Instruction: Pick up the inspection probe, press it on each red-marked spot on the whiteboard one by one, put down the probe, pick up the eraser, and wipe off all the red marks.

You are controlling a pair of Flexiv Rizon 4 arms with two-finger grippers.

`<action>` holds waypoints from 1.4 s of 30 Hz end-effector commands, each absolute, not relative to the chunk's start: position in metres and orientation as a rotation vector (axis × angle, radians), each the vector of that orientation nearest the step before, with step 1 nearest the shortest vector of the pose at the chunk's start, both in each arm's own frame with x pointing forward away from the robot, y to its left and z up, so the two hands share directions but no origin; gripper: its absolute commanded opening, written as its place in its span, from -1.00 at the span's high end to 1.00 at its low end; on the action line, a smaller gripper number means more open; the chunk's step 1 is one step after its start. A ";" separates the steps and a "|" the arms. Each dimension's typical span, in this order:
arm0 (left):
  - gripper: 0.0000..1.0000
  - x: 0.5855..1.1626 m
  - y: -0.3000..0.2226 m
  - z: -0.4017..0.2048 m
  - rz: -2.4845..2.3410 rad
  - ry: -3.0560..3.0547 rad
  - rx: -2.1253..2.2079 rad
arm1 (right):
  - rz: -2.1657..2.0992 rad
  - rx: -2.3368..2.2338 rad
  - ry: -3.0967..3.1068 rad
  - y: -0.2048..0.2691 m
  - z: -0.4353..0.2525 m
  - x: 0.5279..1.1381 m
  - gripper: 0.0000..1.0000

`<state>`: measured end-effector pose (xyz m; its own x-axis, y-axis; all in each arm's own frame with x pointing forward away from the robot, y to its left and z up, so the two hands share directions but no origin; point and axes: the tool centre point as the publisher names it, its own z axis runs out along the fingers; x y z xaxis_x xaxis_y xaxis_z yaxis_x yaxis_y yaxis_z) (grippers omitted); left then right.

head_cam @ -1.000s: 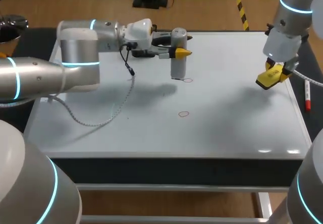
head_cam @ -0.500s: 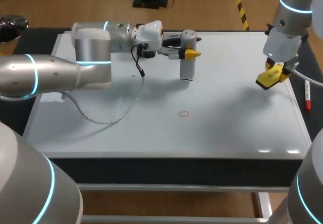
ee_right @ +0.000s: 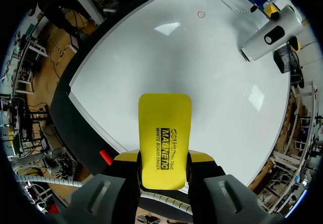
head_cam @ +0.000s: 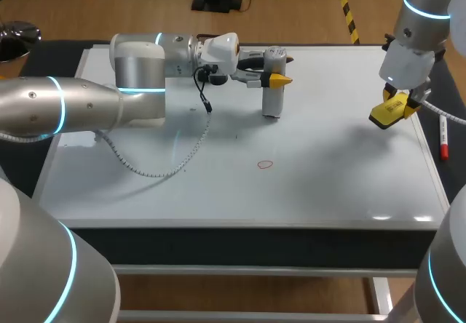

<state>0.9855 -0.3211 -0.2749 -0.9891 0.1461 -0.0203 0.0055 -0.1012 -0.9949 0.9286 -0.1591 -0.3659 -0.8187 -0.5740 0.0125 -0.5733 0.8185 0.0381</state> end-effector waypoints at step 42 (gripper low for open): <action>1.00 0.994 -0.259 -0.234 2.276 -2.109 -0.122 | -0.047 0.940 -2.971 -0.160 -0.366 0.929 1.00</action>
<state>1.0084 -0.2882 -0.2511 -0.9934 0.1112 -0.0292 0.0179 -0.1012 -0.9947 0.9286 -0.1591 -0.3660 -0.8187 -0.5740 0.0124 -0.5733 0.8185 0.0379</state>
